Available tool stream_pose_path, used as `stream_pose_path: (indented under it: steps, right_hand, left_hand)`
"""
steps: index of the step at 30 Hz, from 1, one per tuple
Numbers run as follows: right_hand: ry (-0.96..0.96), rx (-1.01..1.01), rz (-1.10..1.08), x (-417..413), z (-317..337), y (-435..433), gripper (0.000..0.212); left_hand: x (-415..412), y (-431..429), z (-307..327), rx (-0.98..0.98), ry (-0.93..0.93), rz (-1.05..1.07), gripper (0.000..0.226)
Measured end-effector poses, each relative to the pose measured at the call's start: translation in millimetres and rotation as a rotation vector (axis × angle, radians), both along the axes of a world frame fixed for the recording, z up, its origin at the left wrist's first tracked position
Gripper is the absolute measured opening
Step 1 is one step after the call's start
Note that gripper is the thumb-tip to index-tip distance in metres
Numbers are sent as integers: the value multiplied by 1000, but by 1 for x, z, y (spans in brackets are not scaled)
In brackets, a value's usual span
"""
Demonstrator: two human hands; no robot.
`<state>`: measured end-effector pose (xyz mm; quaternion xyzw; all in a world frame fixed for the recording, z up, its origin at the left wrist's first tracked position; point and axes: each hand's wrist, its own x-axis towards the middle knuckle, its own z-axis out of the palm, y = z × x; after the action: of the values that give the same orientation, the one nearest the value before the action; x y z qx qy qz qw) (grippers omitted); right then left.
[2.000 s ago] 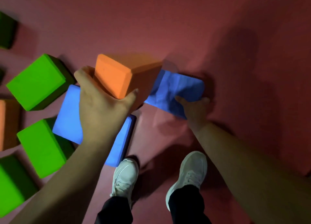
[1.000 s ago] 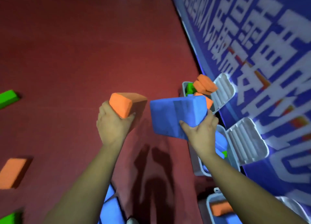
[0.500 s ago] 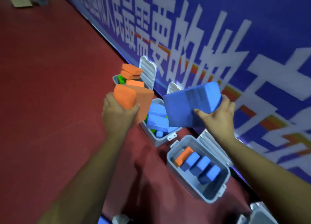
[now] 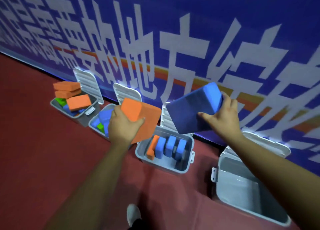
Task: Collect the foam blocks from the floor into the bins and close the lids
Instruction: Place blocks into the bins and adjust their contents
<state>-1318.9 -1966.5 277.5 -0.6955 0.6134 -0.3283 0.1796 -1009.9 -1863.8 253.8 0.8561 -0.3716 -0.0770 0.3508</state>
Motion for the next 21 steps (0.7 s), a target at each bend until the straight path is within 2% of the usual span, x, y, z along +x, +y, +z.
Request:
stream_pose_path:
  steps: [2, 6, 9, 18, 21]
  right_hand:
    - [27, 35, -34, -17, -11, -5, 101]
    - [117, 87, -42, -34, -40, -25, 105]
    - [211, 130, -30, -31, -67, -48, 105]
    - [398, 318, 51, 22, -176, -131, 103]
    - [408, 420, 54, 38, -225, -151, 96]
  left_hand:
    - [-27, -19, -4, -27, 11, -92, 81]
    - [-40, -69, -32, 85, 57, -242, 79]
    - [-32, -108, -64, 131, -58, -343, 85]
    - [15, -224, -198, 442, -142, -604, 88]
    - [22, -253, -250, 466, -161, -682, 89]
